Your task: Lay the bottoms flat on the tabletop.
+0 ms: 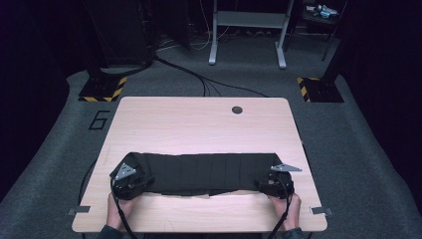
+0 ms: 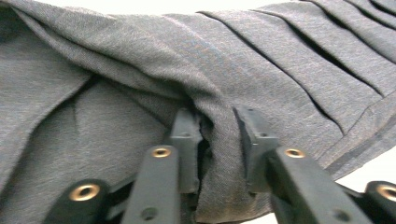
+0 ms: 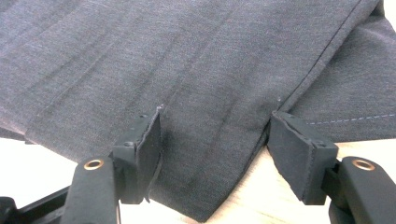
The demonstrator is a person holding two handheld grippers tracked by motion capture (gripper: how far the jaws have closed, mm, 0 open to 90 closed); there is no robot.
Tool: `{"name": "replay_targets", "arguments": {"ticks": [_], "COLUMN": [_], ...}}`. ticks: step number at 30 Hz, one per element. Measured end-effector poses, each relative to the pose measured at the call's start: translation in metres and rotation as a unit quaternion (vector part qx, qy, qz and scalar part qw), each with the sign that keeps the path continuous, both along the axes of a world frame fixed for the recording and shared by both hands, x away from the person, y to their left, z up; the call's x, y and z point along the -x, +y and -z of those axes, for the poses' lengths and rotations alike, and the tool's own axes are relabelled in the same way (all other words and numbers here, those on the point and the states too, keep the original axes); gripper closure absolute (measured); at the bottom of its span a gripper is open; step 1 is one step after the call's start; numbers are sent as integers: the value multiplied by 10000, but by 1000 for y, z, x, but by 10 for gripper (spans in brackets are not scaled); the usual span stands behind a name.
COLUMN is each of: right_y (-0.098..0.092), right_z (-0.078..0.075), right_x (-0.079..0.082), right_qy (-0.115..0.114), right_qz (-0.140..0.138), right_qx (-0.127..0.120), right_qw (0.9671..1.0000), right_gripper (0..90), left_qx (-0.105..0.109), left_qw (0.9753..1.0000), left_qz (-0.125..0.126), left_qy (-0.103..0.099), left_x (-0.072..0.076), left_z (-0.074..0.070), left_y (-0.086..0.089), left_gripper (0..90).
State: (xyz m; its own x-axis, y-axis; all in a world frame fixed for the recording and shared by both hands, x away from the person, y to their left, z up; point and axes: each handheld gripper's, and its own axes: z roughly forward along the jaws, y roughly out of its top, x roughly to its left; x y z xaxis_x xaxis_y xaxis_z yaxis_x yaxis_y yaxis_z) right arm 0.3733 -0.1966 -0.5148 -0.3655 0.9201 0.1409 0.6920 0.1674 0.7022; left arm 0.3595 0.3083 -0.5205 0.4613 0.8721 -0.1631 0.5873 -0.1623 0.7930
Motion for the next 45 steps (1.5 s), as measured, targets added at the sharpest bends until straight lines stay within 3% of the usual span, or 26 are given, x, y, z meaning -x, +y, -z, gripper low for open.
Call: {"name": "replay_targets", "arguments": {"ticks": [4, 10, 16, 20, 25, 30, 34, 37, 40, 45], "right_y": [-2, -5, -3, 2, 4, 5, 5, 5, 5, 5], "right_z": [-3, -5, 0, 2, 4, 3, 2, -2, -7, -19], "right_x": [9, 25, 28, 27, 29, 32, 34, 37, 39, 40], "right_qy": [-81, -56, 36, 46, -92, -216, -342, -481, -670, -860], "right_qz": [-37, -108, -184, -230, -205, -174, -174, -134, -103, -121], "right_qx": [-18, -63, -106, -9, 13, 52, 53, 43, 38, 43], "right_qw": [10000, 9999, 9998, 9997, 9997, 9996, 9993, 9987, 9977, 9962], "right_gripper": [350, 350, 381, 472, 642, 741, 774, 789, 803, 815], "left_qx": [-23, -158, -268, -171, -157, -249, -324, -240, -296, -178], "left_qw": [9999, 9997, 9995, 9997, 9996, 9994, 9991, 9992, 9990, 9994], "left_qz": [-87, -74, 26, 139, 77, -23, 2, -18, 29, 67], "left_qy": [-124, -175, -186, -140, -199, -225, -271, -321, -328, -296], "left_x": [8, 19, 21, 23, 26, 32, 36, 36, 36, 29], "left_z": [-4, -9, -9, -6, -4, -7, -6, -8, -12, -23], "left_y": [3, 4, 0, 0, -1, 0, 1, 4, 4, 7], "left_gripper": [429, 391, 511, 594, 623, 566, 643, 739, 765, 783]}}
